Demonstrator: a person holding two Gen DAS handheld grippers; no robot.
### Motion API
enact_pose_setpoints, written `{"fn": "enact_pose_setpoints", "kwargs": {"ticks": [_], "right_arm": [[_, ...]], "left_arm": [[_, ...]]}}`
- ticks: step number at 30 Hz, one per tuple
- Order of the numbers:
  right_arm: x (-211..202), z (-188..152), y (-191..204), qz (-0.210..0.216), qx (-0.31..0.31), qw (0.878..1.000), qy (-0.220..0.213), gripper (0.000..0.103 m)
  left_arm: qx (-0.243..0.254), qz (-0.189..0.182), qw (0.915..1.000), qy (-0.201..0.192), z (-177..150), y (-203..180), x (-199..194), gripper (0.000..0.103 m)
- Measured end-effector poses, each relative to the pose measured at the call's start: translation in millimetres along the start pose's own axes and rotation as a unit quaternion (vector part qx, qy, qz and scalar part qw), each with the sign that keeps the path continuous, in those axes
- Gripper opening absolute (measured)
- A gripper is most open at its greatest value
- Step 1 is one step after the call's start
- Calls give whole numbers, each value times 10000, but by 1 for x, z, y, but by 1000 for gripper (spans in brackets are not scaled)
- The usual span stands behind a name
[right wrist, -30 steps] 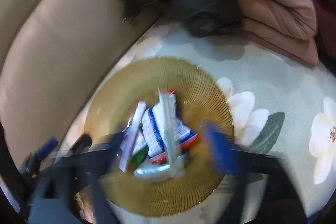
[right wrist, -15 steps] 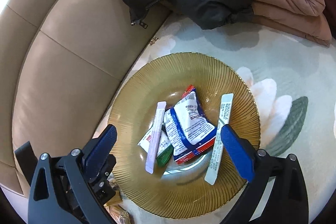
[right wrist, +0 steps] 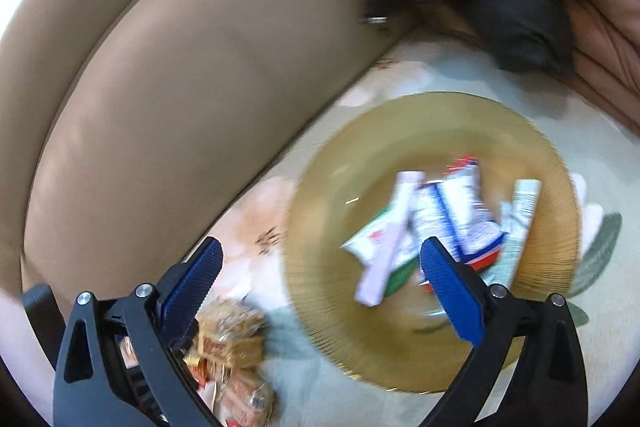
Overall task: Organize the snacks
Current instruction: 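Move both open tools back toward the snack pile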
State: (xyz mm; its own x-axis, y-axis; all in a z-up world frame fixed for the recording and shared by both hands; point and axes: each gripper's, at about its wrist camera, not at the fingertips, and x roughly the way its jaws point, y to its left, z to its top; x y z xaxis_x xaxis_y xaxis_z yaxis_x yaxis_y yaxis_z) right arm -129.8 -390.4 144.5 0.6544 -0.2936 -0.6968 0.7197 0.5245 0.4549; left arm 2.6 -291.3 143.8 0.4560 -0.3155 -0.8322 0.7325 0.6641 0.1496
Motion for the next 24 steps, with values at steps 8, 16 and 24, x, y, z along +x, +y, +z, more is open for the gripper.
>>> {"fn": "enact_pose_setpoints", "kwargs": {"ticks": [8,16,24], "right_arm": [[19,-46,72,199,-1095,9922,554,98],[36,-90,122,436,-2246,9681,1019,98],[64,-140,146,40,-3183,9351,1558,98]], "left_arm": [[-681,487,9965,7,-45,98,-26,100],[-1402,816,9867,63,-104,173,-47,100],[-1532,784,9844,373,-162,191,-30,100]]}}
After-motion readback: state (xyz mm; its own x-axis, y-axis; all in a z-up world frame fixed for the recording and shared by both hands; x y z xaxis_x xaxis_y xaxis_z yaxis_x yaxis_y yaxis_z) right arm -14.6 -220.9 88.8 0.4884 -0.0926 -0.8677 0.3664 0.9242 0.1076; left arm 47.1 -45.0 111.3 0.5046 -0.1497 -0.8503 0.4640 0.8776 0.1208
